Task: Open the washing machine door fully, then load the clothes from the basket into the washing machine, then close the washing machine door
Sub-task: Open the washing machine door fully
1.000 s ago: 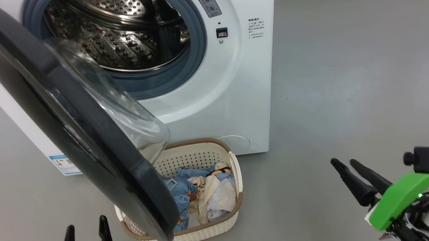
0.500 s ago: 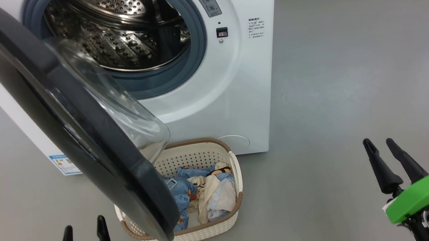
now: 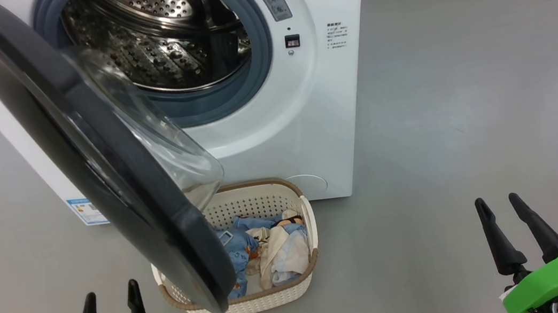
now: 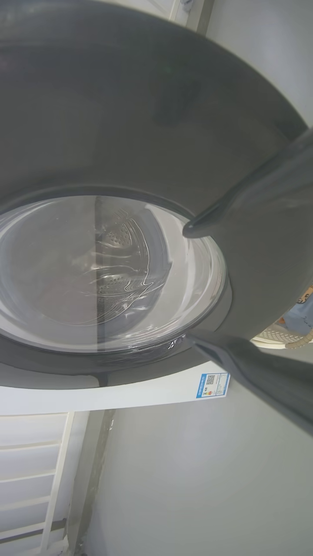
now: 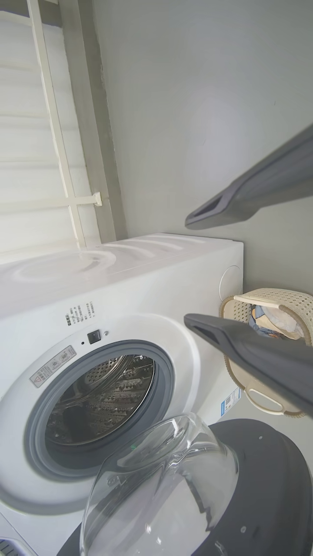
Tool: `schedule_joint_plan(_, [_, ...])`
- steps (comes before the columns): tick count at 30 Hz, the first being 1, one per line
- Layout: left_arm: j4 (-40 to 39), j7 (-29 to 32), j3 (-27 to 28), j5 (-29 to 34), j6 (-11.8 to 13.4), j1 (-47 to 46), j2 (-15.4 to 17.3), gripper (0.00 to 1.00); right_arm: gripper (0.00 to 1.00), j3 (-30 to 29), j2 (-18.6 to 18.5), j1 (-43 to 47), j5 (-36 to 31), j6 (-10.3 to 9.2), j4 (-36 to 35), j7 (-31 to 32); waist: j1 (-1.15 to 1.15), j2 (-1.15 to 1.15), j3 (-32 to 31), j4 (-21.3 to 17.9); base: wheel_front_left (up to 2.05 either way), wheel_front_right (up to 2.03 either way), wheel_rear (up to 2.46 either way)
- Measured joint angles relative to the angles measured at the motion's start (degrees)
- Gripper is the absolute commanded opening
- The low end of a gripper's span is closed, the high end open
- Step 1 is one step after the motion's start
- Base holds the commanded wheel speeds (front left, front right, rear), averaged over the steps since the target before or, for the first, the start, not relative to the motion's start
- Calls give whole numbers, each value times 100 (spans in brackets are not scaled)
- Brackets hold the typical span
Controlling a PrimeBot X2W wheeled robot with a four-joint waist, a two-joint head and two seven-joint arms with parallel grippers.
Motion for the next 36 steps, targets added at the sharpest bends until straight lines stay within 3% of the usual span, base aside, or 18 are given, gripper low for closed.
schedule_joint_plan(16, [0,0,-2,-1,0,-4,-29,100,100,-219,167,211,-358,0,-94,0,0,0,74,24,0,0,0])
schedule_joint_plan(17, [0,0,1,-3,0,-7,-29,92,100,-221,168,211,-358,0,-96,0,0,0,78,28,0,0,0])
schedule_joint_plan(18, [0,0,4,-4,0,-10,-29,41,100,-224,170,211,-359,0,-96,0,1,0,79,33,0,0,0])
schedule_joint_plan(19, [-7,0,14,-12,0,-12,-31,10,100,-232,174,211,-371,0,-97,0,0,0,77,39,0,0,0])
schedule_joint_plan(20, [-31,0,40,-22,0,-12,-36,0,100,-242,176,211,-394,0,-98,0,0,0,71,44,0,0,0])
schedule_joint_plan(29, [-1155,-1,204,-45,0,-95,-100,0,100,-269,186,213,-398,0,-132,0,0,0,-10,97,0,0,0])
schedule_joint_plan(36, [-2414,-7,-205,-45,0,-164,-112,0,100,-314,188,220,-399,0,-158,0,0,0,-37,124,0,0,0])
